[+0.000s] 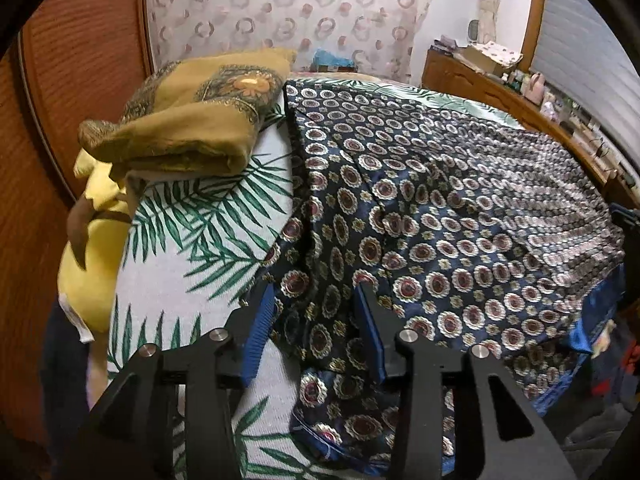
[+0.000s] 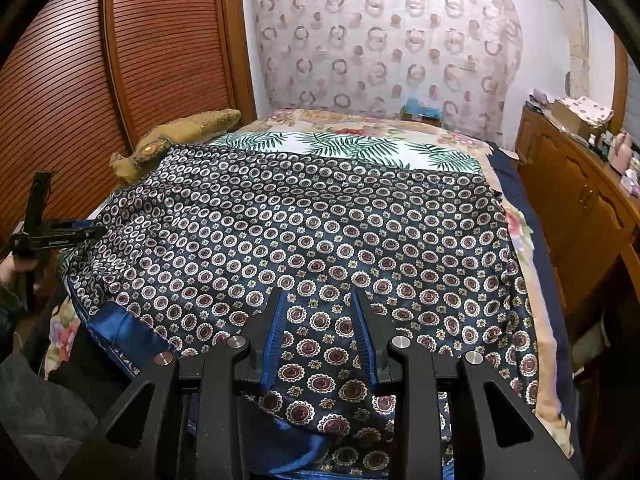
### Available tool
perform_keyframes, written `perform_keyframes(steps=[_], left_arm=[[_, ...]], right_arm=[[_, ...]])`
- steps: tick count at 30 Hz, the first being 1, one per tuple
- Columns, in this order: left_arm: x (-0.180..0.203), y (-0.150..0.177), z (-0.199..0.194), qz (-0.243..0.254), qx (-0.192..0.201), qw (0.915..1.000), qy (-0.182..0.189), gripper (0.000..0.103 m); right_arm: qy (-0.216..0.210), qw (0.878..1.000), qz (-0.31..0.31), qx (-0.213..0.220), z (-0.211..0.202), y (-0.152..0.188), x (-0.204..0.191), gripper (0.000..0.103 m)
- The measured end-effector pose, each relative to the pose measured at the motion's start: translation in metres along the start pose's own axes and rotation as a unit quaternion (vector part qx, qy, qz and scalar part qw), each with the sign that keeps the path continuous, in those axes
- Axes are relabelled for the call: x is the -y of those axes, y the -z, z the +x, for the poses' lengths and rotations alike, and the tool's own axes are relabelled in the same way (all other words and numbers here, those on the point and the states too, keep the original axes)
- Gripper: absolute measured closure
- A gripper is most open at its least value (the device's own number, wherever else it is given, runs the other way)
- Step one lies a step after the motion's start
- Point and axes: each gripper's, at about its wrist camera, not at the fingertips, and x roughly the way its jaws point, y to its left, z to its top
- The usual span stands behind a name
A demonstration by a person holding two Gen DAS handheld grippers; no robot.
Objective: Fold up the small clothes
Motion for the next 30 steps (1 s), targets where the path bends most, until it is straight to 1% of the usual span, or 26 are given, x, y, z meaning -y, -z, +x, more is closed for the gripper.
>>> perform_keyframes(steps=[5,7,9,10,12,16,17,18,19,20,21,22,23,24,25,26,28,30], left_arm=[[-0.003,-0.004,0.002,0.010,0.004,0.9998,-0.019,0.057],[-0.004,-0.005,0.002,0.009,0.005,0.9997,-0.024,0.053],[-0.007,-0.005,0.003,0.007,0.005,0.9995,-0.029,0.043],[-0.010,-0.006,0.004,0.004,0.002,0.9996,-0.029,0.040],[-0.016,-0.008,0.006,0.000,-0.005,0.9997,-0.025,0.029],[-0.017,-0.011,0.009,0.010,-0.016,0.9997,-0.014,0.028],[-0.015,-0.011,0.008,0.013,-0.016,0.9998,-0.009,0.031],[-0.013,-0.009,0.007,0.017,-0.013,0.9998,-0.002,0.042],[-0.009,-0.008,0.004,0.023,-0.012,0.9996,0.006,0.048],[-0.006,-0.007,0.002,0.026,-0.014,0.9994,0.015,0.059],[-0.005,-0.006,0.000,0.025,-0.015,0.9993,0.023,0.073],[-0.003,-0.006,0.000,0.023,-0.017,0.9990,0.035,0.080],[-0.002,-0.007,0.000,0.022,-0.025,0.9979,0.056,0.096],[0.000,-0.008,0.001,0.019,-0.033,0.9963,0.077,0.098],[0.002,-0.009,0.001,0.019,-0.036,0.9953,0.088,0.099],[0.008,-0.010,0.000,0.029,-0.035,0.9951,0.088,0.099],[0.016,-0.015,-0.007,0.032,-0.021,0.9944,0.099,0.099],[0.025,-0.025,-0.021,0.028,0.003,0.9931,0.114,0.099]], right_arm=[[-0.002,1.000,0.006,-0.008,0.010,0.002,-0.003,0.069],[-0.005,1.000,0.008,-0.009,0.011,0.004,-0.008,0.069],[-0.009,1.000,0.008,-0.010,0.012,0.006,-0.008,0.069],[-0.010,1.000,0.009,-0.011,0.012,0.006,-0.009,0.069],[-0.014,1.000,0.012,-0.013,0.015,0.008,-0.009,0.069],[-0.021,0.999,0.015,-0.019,0.019,0.012,-0.009,0.069],[-0.022,0.999,0.016,-0.020,0.021,0.013,-0.010,0.069],[-0.023,0.999,0.015,-0.021,0.022,0.014,-0.010,0.069],[-0.024,0.999,0.015,-0.022,0.023,0.015,-0.010,0.069],[-0.024,0.999,0.016,-0.022,0.025,0.016,-0.011,0.069],[-0.025,0.999,0.016,-0.022,0.025,0.016,-0.011,0.069],[-0.026,0.999,0.017,-0.021,0.026,0.016,-0.011,0.069],[-0.026,0.999,0.017,-0.020,0.026,0.016,-0.011,0.069],[-0.027,0.999,0.018,-0.020,0.026,0.016,-0.011,0.069],[-0.029,0.999,0.018,-0.019,0.027,0.016,-0.010,0.069],[-0.030,0.999,0.019,-0.018,0.027,0.015,-0.010,0.069],[-0.030,0.999,0.019,-0.015,0.026,0.015,-0.009,0.069],[-0.027,0.999,0.021,-0.011,0.024,0.016,-0.007,0.069]])
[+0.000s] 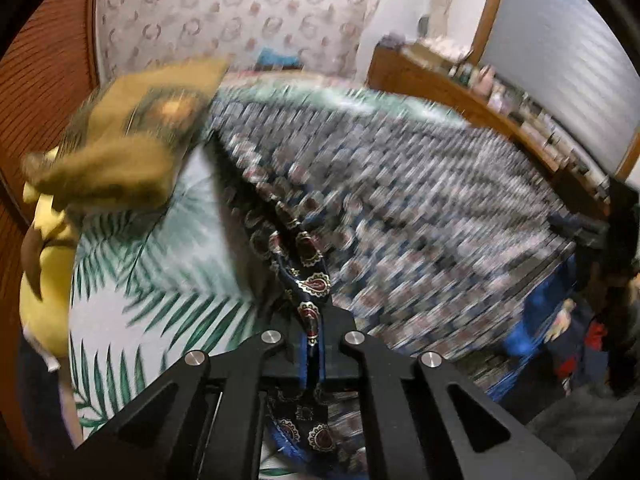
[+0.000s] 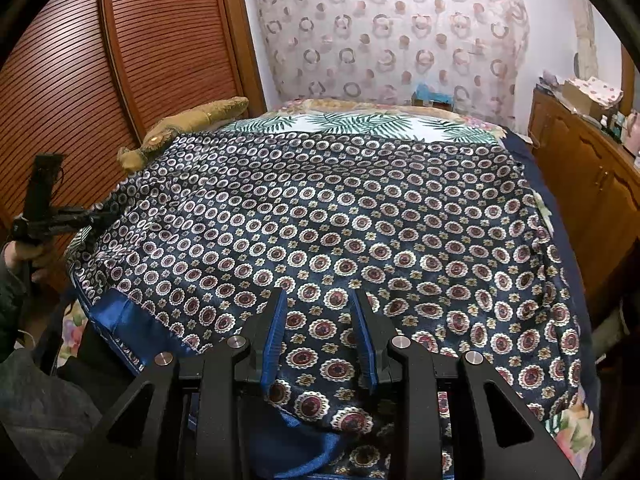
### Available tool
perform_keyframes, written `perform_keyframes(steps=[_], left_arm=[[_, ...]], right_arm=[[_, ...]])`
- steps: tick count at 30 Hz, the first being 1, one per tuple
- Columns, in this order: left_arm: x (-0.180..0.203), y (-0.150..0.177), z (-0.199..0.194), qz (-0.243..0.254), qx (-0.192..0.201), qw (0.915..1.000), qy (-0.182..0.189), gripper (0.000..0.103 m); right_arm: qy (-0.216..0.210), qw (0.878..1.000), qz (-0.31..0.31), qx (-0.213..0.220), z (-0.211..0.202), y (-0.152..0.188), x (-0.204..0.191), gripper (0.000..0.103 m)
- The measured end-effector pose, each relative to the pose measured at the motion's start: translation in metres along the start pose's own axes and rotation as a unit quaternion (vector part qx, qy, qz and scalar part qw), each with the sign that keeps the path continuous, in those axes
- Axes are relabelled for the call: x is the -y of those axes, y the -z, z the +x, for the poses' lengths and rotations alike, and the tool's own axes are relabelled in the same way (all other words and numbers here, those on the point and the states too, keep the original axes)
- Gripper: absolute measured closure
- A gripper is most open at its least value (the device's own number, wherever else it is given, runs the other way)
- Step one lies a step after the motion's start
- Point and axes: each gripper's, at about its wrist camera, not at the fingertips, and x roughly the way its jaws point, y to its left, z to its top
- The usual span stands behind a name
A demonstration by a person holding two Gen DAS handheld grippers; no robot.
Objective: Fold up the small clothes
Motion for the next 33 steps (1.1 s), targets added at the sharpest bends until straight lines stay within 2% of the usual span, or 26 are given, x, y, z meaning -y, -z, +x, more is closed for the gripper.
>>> perform_keyframes(steps=[5,8,10,12,21,25,33], left_arm=[[0.047,-0.041,-0.027,0.037,0.054,0.9974,0.032,0.099],[0.082,-0.061,-0.028,0.068,0.066,0.9941,0.052,0.099],[0.102,-0.074,-0.022,0.087,0.069,0.9917,0.066,0.099],[0.119,-0.083,-0.019,0.101,0.071,0.9893,0.077,0.099],[0.174,-0.110,-0.004,0.142,0.068,0.9801,0.120,0.099],[0.213,-0.128,0.003,0.165,0.070,0.9740,0.139,0.099],[0.269,-0.140,0.011,0.205,0.065,0.9626,0.165,0.099]], right_arm=[[0.017,1.000,0.009,0.002,-0.005,0.005,0.012,0.069],[0.039,0.999,0.014,0.001,-0.008,0.009,0.024,0.068],[0.053,0.998,0.025,0.001,-0.010,0.010,0.032,0.053],[0.054,0.997,0.048,0.009,-0.015,0.014,0.045,0.052],[0.070,0.994,0.081,0.018,-0.038,0.034,0.072,0.051],[0.075,0.993,0.091,0.024,-0.047,0.038,0.078,0.051],[0.070,0.991,0.103,0.038,-0.062,0.050,0.082,0.051]])
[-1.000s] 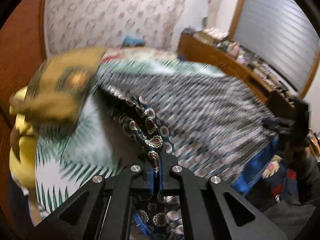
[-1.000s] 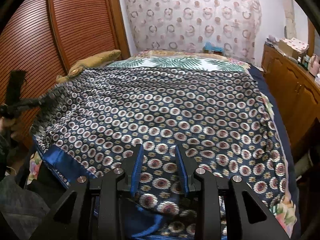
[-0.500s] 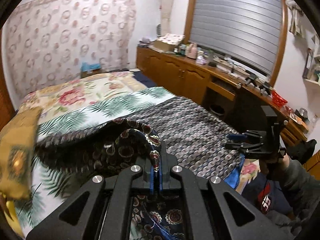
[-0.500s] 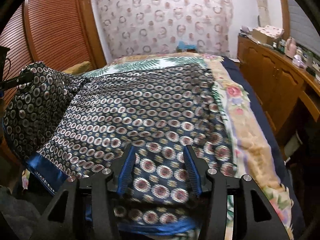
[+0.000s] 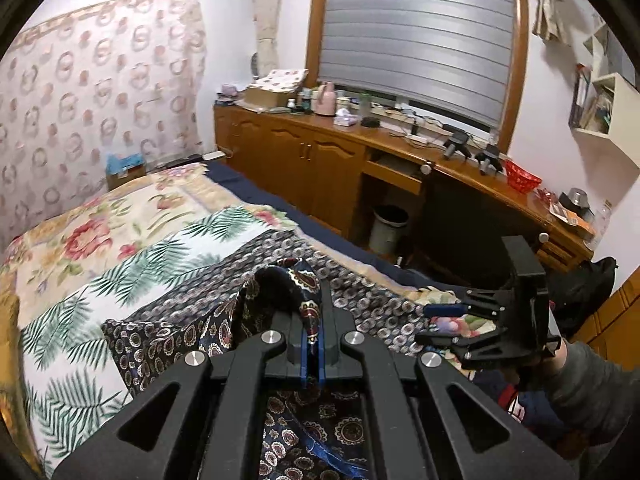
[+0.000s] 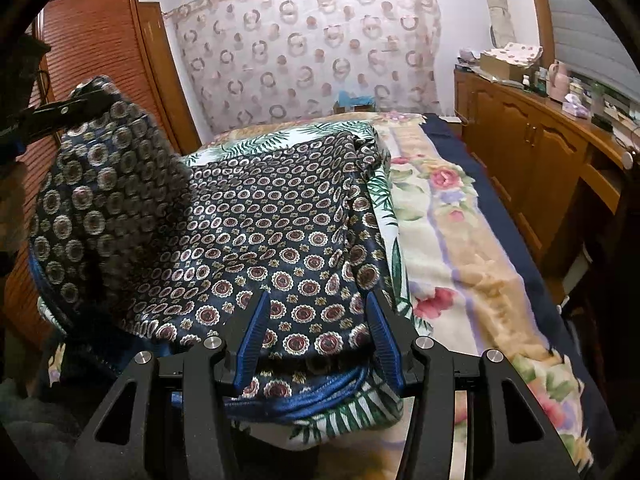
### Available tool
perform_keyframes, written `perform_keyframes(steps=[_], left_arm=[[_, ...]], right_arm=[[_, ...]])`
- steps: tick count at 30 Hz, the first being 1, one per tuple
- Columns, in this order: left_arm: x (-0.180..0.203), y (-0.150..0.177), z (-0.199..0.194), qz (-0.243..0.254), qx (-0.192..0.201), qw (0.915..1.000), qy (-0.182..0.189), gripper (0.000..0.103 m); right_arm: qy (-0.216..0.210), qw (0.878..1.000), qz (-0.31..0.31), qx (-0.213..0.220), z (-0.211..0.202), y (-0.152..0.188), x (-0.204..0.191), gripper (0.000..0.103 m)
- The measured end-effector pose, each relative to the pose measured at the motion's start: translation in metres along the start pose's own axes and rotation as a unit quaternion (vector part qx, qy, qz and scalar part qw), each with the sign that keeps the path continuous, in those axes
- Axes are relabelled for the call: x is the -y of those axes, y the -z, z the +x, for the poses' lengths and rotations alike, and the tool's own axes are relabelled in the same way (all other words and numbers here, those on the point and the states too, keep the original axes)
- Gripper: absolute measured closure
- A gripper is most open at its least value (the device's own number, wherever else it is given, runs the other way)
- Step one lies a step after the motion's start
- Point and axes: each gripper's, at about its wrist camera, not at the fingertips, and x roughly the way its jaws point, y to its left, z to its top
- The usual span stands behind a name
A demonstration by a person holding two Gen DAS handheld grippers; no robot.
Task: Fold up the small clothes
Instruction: 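Fold the held edge over the shirt with the left gripper and release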
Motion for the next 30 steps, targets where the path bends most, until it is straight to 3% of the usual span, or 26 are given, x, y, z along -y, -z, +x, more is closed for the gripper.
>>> perform_keyframes(steps=[8,10,18,20,22,24,30], left_arm=[[0.026,-0.022,0.020,0.018,-0.007,0.9996,0.021,0.099],[0.029,-0.020,0.023,0.019,-0.012,0.9997,0.007,0.099],[0.017,-0.003,0.013,0.018,-0.007,0.9996,-0.021,0.060],[0.009,0.003,0.006,0.013,-0.004,0.9994,-0.031,0.058],[-0.001,0.011,-0.001,0.005,0.000,0.9992,-0.038,0.044],[-0.011,0.021,-0.007,-0.007,0.004,0.9991,-0.043,0.022],[-0.041,0.055,-0.016,-0.034,-0.004,0.9964,-0.077,0.020]], right_arm=[[-0.007,1.000,0.011,0.018,-0.012,0.010,0.011,0.051],[0.001,1.000,0.007,0.019,-0.014,0.014,0.010,0.051],[0.007,1.000,-0.006,0.029,-0.022,0.013,0.003,0.051],[0.008,0.999,-0.008,0.030,-0.020,0.011,0.002,0.051],[0.007,0.999,-0.012,0.030,-0.016,0.009,0.003,0.051],[0.007,0.999,-0.017,0.030,-0.014,0.008,0.003,0.051],[-0.001,0.999,-0.030,0.027,-0.007,-0.001,-0.008,0.051]])
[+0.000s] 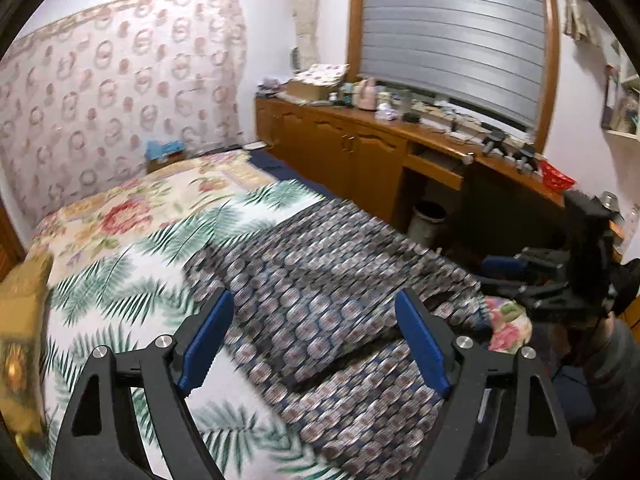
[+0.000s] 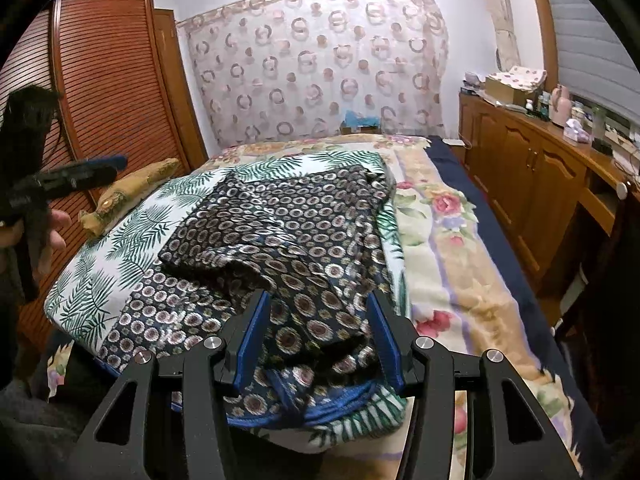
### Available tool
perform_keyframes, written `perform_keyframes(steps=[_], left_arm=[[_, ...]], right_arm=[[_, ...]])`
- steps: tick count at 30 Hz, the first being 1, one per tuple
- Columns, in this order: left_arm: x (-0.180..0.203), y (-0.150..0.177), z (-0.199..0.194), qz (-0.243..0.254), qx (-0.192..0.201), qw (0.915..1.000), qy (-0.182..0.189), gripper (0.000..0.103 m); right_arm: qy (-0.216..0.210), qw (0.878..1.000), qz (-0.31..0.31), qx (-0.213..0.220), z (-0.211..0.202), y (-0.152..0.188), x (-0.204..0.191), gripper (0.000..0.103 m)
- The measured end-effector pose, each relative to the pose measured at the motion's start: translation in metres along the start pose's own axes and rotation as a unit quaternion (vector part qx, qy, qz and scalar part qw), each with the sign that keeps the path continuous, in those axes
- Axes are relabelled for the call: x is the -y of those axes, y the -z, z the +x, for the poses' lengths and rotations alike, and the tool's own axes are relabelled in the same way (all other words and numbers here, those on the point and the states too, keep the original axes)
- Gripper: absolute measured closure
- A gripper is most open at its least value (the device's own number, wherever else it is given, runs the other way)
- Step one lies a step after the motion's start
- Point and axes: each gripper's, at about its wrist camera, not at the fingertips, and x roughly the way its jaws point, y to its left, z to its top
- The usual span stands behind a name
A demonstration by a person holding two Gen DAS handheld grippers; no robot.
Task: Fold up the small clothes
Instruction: 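Move the right gripper to the folded shirt's edge and grasp it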
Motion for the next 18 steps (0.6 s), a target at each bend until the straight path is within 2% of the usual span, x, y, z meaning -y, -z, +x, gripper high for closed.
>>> perform_keyframes(steps=[7,13,18], left_arm=[[-0.027,0.033,-0.013,-0.036,-0.008,0.9987,-0.034,0.020],[-0.031,0.045,-0.029,-0.020,0.008,0.9966,-0.080,0.020],[-0.034,0.057,-0.038,-0.017,0.013,0.9958,-0.089,0.020]], right_arm=[[-0.009,0.999,-0.039,-0.005,0.016,-0.015,-0.026,0.051],[-0.025,0.997,-0.071,-0.013,0.035,-0.026,-0.047,0.051],[-0.041,0.995,-0.085,-0.020,0.051,-0.034,-0.060,0.051]])
